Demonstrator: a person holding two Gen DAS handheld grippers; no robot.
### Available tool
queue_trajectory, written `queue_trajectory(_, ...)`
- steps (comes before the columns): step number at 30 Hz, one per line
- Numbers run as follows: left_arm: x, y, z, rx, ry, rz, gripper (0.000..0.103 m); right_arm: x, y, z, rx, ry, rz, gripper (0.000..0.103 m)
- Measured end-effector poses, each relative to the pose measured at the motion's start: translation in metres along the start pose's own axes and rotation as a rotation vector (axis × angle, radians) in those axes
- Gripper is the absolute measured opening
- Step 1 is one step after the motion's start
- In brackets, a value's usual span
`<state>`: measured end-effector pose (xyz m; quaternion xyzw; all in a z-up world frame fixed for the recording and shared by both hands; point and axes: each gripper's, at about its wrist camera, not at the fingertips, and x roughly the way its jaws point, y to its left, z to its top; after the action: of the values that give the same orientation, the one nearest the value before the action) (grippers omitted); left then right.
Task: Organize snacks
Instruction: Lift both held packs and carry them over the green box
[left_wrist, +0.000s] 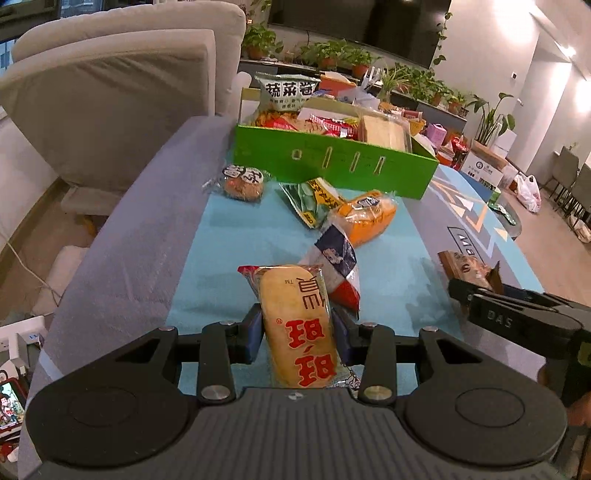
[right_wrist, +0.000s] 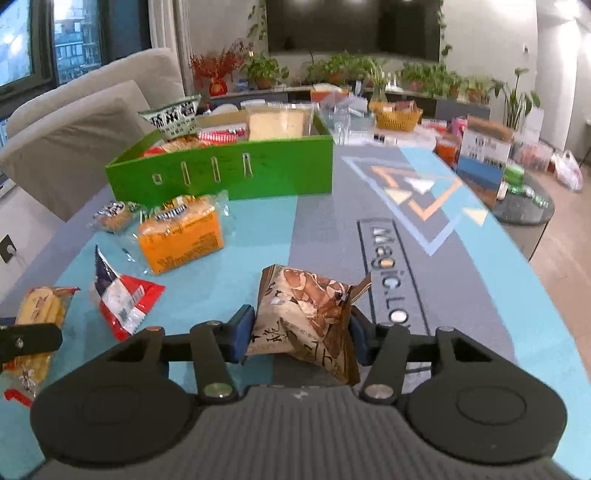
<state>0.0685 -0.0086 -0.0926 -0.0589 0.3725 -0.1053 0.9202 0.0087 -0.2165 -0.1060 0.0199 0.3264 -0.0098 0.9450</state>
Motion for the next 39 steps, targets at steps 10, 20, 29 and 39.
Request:
queue_trajectory(10, -0.005, 0.005, 0.014, -0.001, -0.035, -0.007, 0.036, -0.025, 0.012, 0.015, -0.064, -0.09, 0.001, 0.092)
queue_trajectory(20, -0.003, 0.015, 0.052, -0.015, -0.084, -0.024, 0.036, -0.031, 0.017, 0.04, -0.07, -0.141, 0.014, 0.092)
queue_trajectory(29, 0.01, 0.018, 0.087, -0.017, -0.097, -0.033, 0.036, -0.024, 0.023, 0.063, -0.077, -0.164, 0.009, 0.092)
queue_trajectory(39, 0.031, 0.015, 0.129, 0.0, -0.12, -0.061, 0.036, -0.003, 0.025, 0.093, -0.071, -0.184, 0.024, 0.092)
